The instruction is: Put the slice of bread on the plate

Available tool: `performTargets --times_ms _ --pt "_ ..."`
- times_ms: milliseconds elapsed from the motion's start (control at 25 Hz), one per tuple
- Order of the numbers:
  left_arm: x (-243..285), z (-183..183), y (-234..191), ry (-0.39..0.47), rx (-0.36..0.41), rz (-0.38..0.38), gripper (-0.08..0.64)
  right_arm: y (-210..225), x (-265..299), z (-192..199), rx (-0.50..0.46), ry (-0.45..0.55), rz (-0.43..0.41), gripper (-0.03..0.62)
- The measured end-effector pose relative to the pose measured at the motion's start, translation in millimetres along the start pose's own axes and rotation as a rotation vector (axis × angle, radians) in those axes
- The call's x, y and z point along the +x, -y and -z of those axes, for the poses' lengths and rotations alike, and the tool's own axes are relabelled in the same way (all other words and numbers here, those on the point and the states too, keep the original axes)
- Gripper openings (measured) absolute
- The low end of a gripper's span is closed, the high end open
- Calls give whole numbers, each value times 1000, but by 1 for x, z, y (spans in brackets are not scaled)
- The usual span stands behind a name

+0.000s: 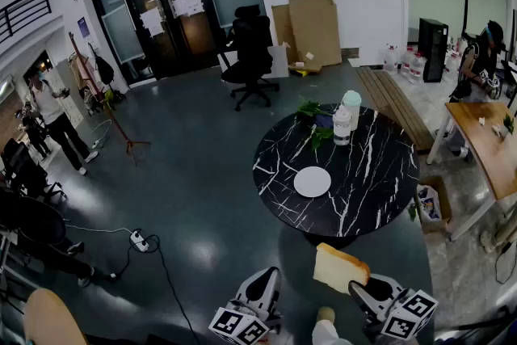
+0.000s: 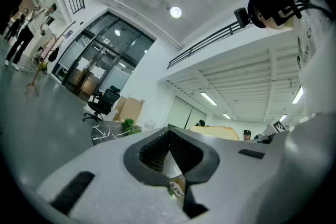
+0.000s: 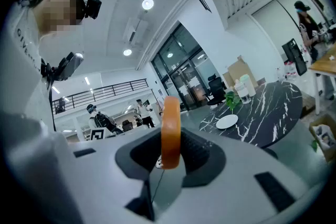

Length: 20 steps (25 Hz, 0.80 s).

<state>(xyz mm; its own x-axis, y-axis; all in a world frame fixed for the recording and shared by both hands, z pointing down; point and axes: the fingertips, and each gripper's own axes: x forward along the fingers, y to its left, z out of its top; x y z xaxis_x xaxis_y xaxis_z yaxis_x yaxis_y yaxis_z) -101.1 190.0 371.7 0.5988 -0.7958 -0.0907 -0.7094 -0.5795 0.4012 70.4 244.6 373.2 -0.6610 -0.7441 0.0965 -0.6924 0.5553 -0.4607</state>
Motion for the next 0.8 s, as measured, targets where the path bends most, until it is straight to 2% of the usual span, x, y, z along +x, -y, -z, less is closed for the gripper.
performTargets --times_ms 160,440,560,800 --pt "49 -2 -9 5 1 32 8 35 23 -16 4 -16 4 92" --pt "110 1 -36 6 14 39 8 85 59 -42 -2 -27 -13 92" --pt "125 -1 -42 19 17 43 8 99 71 -50 -17 -33 -23 92" --pt "136 9 -62 5 -24 3 8 113 85 -48 -23 -68 -44 92"
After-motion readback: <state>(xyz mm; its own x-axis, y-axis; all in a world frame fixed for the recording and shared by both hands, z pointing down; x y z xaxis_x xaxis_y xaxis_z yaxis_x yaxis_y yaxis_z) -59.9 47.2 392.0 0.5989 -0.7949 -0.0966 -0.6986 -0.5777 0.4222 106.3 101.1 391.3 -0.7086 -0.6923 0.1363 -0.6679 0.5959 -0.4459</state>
